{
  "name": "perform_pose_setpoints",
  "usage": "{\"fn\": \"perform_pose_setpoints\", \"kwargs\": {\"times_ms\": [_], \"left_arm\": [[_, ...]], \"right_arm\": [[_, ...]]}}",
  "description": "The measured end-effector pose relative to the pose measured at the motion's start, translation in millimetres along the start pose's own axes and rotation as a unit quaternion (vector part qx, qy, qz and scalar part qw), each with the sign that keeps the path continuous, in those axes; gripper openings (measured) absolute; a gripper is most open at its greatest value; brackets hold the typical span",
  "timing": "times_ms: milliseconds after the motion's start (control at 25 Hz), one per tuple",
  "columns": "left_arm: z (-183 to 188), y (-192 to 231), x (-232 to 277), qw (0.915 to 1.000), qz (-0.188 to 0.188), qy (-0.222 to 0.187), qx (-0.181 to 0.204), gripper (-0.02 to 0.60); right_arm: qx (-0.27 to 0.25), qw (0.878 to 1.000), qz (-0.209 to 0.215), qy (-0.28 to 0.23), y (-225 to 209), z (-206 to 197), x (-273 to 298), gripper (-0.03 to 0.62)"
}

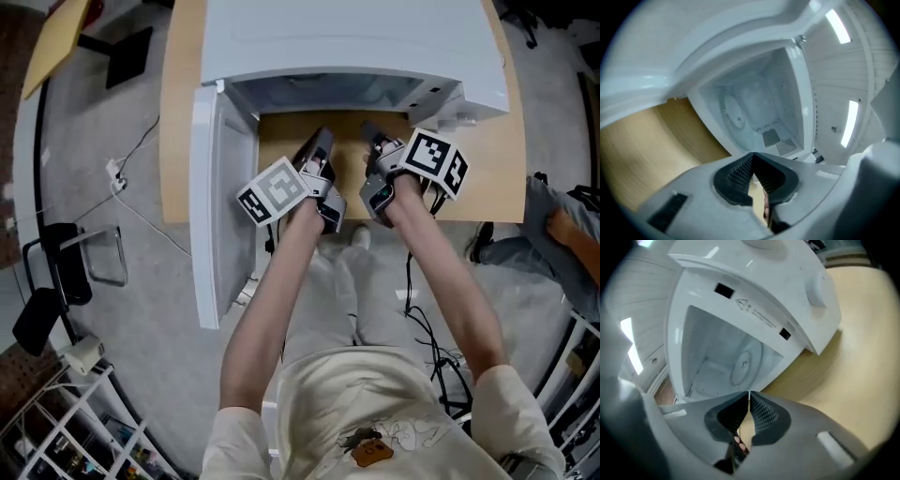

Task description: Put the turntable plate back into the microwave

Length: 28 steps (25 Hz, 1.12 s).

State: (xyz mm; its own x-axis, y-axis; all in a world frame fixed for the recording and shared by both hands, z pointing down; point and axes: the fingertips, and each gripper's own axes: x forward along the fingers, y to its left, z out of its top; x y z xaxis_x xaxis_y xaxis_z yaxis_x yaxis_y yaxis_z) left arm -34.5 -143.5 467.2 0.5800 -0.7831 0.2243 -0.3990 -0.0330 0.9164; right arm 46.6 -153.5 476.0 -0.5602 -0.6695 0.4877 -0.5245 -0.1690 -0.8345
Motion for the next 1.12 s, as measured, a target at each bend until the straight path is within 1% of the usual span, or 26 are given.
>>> {"fn": "perform_pose_setpoints", "kwargs": {"times_ms": [80,120,200,240,280,320,440,520,600,640,720,880,1000,1120], "left_arm": [[-9,-18,-13,0.9970,0.012,0.023,0.072,-0.005],[-12,-27,-19,0.9929,0.019,0.031,0.113,-0.005],[-16,-44,-30,0.9796,0.027,0.045,0.194,-0.005],[-18,-53,-35,0.9721,0.028,0.050,0.228,-0.005],[-22,-61,-42,0.9658,0.028,0.055,0.252,-0.005],[-28,-69,-51,0.9613,0.029,0.058,0.268,-0.005],[-46,-93,-82,0.9501,0.030,0.066,0.303,-0.005],[-54,-105,-91,0.9415,0.028,0.070,0.328,-0.005],[-62,-109,-96,0.9354,0.031,0.073,0.344,-0.005],[-66,-108,-98,0.9347,0.034,0.075,0.346,-0.005],[-71,-105,-100,0.9362,0.038,0.080,0.340,-0.005],[-71,-101,-103,0.9289,0.041,0.089,0.357,-0.005],[-73,-96,-100,0.9288,0.042,0.096,0.356,-0.005],[-75,-91,-101,0.9305,0.040,0.099,0.351,-0.005]], "right_arm": [[-0.062,0.998,0.005,0.002,14,-4,-17,0.006],[-0.093,0.996,0.009,0.001,22,-4,-26,0.006],[-0.157,0.987,0.017,-0.012,38,-1,-41,0.006],[-0.188,0.982,0.019,-0.020,44,0,-49,0.006],[-0.216,0.976,0.018,-0.025,47,-2,-58,0.006],[-0.240,0.970,0.015,-0.027,49,-7,-68,0.006],[-0.290,0.957,-0.002,-0.028,48,-33,-98,0.005],[-0.312,0.949,-0.012,-0.033,50,-43,-108,0.005],[-0.326,0.944,-0.017,-0.041,51,-51,-116,0.005],[-0.332,0.942,-0.020,-0.044,51,-55,-120,0.005],[-0.344,0.937,-0.029,-0.052,50,-63,-126,0.005],[-0.353,0.933,-0.042,-0.054,46,-76,-129,0.005],[-0.357,0.931,-0.048,-0.053,41,-75,-128,0.005],[-0.353,0.932,-0.054,-0.063,39,-71,-128,0.005]]}}
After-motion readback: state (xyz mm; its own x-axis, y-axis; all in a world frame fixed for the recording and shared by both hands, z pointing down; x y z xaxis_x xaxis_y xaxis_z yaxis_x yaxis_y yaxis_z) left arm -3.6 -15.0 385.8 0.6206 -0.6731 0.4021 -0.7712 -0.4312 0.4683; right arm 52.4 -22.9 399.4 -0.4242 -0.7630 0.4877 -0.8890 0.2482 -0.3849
